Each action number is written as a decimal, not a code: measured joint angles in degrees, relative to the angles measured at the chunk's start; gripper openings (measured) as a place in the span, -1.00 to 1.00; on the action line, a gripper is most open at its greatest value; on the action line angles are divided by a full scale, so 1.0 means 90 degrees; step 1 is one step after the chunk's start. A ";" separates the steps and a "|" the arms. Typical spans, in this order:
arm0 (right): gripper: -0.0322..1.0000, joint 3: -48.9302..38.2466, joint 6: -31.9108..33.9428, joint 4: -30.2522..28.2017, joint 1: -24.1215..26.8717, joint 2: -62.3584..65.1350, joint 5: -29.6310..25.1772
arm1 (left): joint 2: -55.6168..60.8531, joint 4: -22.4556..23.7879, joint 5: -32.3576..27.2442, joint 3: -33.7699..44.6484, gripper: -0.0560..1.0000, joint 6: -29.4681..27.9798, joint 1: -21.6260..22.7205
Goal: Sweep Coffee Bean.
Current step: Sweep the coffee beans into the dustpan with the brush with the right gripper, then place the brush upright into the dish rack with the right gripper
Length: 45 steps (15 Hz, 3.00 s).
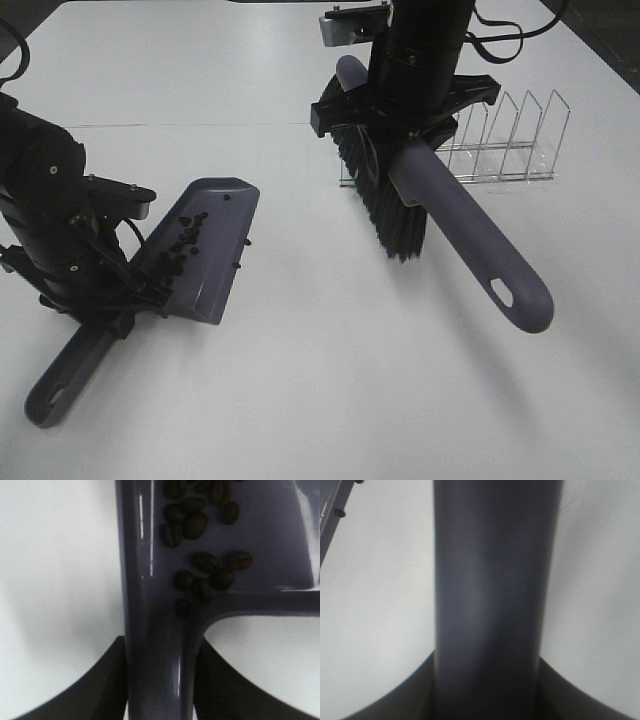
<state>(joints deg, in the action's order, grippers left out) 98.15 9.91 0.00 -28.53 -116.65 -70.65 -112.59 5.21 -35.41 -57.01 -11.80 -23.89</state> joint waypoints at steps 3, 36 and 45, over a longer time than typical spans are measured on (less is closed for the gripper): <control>-0.38 -0.0051 0.0121 -0.0497 0.0000 0.0038 0.0013 | 0.0000 -0.0064 -0.0006 0.0000 -0.26 0.0000 0.0000; -0.38 0.4399 -0.0586 0.2419 -0.0197 -0.3151 0.0089 | 0.0000 -0.0299 -0.0070 0.0000 -0.26 0.0019 0.0000; -0.38 0.4609 -0.0185 -0.0127 -0.0191 -0.3151 0.0051 | 0.0000 -0.0299 -0.0070 0.0000 -0.26 0.0019 0.0000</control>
<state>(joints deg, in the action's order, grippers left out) 139.63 8.25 -1.15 -30.25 -145.02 -70.19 -112.59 2.52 -36.04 -57.01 -11.63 -23.89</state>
